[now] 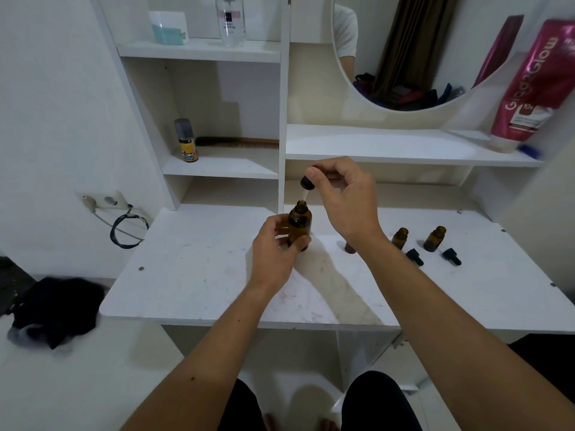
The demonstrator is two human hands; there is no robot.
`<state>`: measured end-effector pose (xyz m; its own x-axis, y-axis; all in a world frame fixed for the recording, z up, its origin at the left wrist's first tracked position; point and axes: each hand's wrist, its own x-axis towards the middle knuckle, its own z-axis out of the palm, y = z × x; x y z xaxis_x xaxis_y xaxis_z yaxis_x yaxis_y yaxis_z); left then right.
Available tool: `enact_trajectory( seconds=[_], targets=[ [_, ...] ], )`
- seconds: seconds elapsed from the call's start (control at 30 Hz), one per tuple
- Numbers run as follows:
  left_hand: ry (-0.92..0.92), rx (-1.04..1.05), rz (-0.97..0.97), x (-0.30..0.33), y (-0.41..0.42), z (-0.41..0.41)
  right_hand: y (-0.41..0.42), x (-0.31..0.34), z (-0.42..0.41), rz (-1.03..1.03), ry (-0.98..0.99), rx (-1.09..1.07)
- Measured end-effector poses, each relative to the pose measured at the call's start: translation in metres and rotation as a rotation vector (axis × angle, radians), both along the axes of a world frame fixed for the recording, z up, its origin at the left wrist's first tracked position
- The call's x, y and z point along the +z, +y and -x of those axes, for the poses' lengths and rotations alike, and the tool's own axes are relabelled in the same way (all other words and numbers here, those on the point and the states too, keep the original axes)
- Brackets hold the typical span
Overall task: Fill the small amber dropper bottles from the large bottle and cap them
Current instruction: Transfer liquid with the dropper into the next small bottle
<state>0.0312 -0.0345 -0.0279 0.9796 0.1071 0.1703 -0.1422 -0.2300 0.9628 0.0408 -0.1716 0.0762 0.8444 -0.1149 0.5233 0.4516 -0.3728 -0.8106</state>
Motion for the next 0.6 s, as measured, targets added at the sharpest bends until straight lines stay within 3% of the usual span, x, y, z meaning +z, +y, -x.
enact_trajectory(
  seconds=[0.23, 0.6],
  targets=[
    [0.008, 0.053, -0.070, -0.003, -0.004, 0.001, -0.009, 0.020, 0.011, -0.086, -0.087, -0.047],
    [-0.009, 0.178, -0.028, 0.004, -0.018, 0.038, -0.042, 0.012, 0.040, -0.114, -0.103, -0.079]
  ],
)
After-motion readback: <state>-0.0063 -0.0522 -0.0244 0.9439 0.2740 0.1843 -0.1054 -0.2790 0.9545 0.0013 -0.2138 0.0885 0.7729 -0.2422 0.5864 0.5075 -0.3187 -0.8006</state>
